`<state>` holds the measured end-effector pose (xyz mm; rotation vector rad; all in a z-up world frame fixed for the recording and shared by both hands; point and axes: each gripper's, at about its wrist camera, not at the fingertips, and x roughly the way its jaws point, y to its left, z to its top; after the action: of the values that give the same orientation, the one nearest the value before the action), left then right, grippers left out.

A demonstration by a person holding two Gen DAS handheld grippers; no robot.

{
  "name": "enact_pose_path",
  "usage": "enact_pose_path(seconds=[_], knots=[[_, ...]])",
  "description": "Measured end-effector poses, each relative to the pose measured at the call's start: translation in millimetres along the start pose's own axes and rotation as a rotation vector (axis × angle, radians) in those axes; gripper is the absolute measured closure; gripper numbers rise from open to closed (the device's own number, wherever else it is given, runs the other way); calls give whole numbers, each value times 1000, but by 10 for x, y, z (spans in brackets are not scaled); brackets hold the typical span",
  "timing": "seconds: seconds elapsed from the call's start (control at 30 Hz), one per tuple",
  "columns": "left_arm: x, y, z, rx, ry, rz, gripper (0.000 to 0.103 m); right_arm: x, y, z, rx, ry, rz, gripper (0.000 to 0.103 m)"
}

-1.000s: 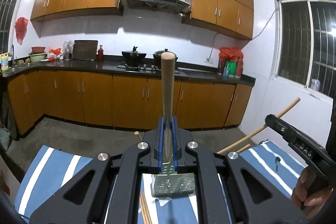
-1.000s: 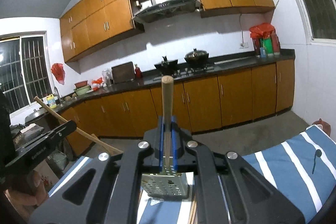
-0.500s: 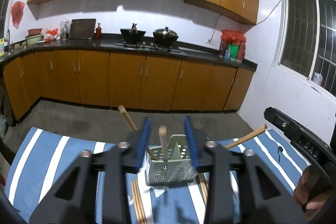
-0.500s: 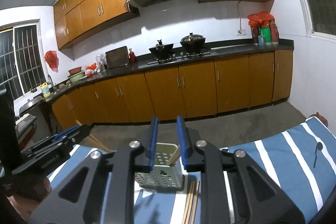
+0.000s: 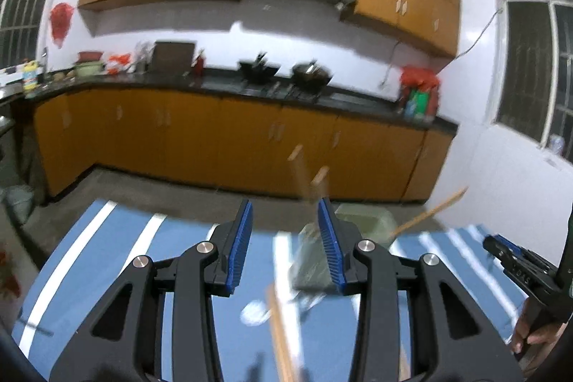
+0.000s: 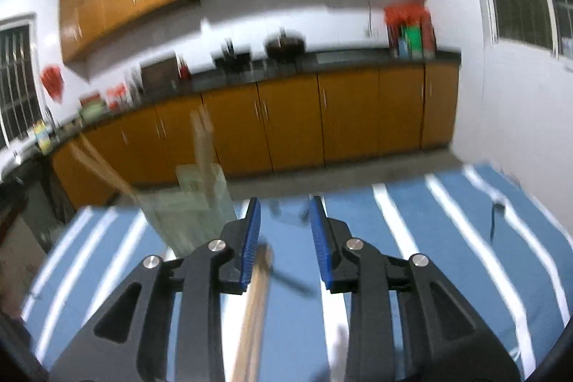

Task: Organize utensils
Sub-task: 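Open both grippers and pull them back from the holder, then grasp a third chopstick with the left gripper while the right gripper grasps one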

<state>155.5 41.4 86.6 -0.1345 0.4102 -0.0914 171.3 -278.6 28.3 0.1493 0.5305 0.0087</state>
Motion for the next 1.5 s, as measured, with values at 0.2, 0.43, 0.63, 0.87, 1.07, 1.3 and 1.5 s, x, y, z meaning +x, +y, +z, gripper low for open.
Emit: enact_pose_path(seconds=[0.2, 0.43, 0.63, 0.87, 1.07, 1.3, 1.5], knots=[[314, 217, -737, -10, 224, 83, 65, 421, 32, -821, 3, 275, 42, 80], [483, 193, -1315, -23, 393, 65, 67, 485, 278, -1275, -28, 378, 116, 81], [492, 101, -1449, -9, 434, 12, 72, 532, 379, -1293, -95, 382, 54, 95], [547, -8, -1589, -4, 476, -37, 79, 551, 161, -1223, -37, 373, 0, 95], [567, -76, -1659, 29, 497, -34, 83, 563, 123, -1217, -34, 370, -4, 95], [568, -178, -1691, 73, 505, -13, 85, 566, 101, -1222, -35, 368, -22, 95], [604, -181, -1696, 94, 492, 18, 94, 554, 167, -1244, -59, 367, -15, 93]])
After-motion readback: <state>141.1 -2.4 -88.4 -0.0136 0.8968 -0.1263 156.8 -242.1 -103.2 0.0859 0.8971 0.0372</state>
